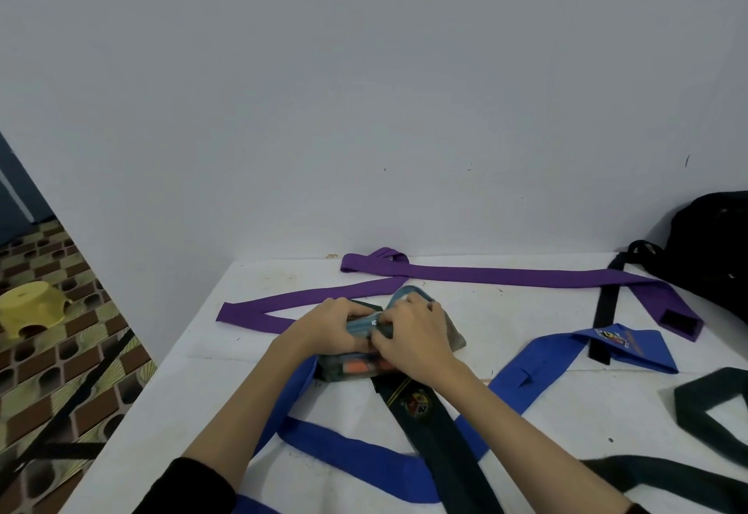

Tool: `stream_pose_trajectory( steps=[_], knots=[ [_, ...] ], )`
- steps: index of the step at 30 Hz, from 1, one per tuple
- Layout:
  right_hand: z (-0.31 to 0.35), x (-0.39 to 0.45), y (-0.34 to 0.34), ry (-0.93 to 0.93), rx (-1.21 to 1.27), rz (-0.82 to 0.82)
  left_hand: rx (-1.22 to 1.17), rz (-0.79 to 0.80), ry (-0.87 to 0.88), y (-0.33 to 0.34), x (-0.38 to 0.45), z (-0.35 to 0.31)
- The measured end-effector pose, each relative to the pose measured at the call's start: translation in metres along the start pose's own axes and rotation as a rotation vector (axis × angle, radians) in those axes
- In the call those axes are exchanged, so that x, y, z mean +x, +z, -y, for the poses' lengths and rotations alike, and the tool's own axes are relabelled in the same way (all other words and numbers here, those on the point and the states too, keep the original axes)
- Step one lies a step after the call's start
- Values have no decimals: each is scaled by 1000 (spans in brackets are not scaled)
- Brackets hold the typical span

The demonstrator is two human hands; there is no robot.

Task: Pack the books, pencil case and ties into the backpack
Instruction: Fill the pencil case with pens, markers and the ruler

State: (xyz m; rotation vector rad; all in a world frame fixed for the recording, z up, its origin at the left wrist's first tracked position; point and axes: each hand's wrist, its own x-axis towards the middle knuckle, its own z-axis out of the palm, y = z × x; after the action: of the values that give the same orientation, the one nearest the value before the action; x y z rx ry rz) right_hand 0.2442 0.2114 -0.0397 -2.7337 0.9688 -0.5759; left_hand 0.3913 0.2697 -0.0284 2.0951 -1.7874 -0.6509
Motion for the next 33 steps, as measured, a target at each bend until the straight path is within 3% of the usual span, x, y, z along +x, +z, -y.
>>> stream_pose_trajectory(
  steps=[10,15,19,25,33],
  knots=[
    [0,4,5,164,411,-109,60,-11,-34,2,0,-1],
    [3,8,-8,91,20,7,74,-25,-16,5,-4,2],
    [-4,5,-12,26,-241,-136,112,-33,-22,5,-10,1],
    [-15,0,-11,37,-342,-245,127,-28,-41,5,-12,-1],
    [-45,-4,-17,-19,-217,-154,309,6,-48,-7,-8,-27]
  ],
)
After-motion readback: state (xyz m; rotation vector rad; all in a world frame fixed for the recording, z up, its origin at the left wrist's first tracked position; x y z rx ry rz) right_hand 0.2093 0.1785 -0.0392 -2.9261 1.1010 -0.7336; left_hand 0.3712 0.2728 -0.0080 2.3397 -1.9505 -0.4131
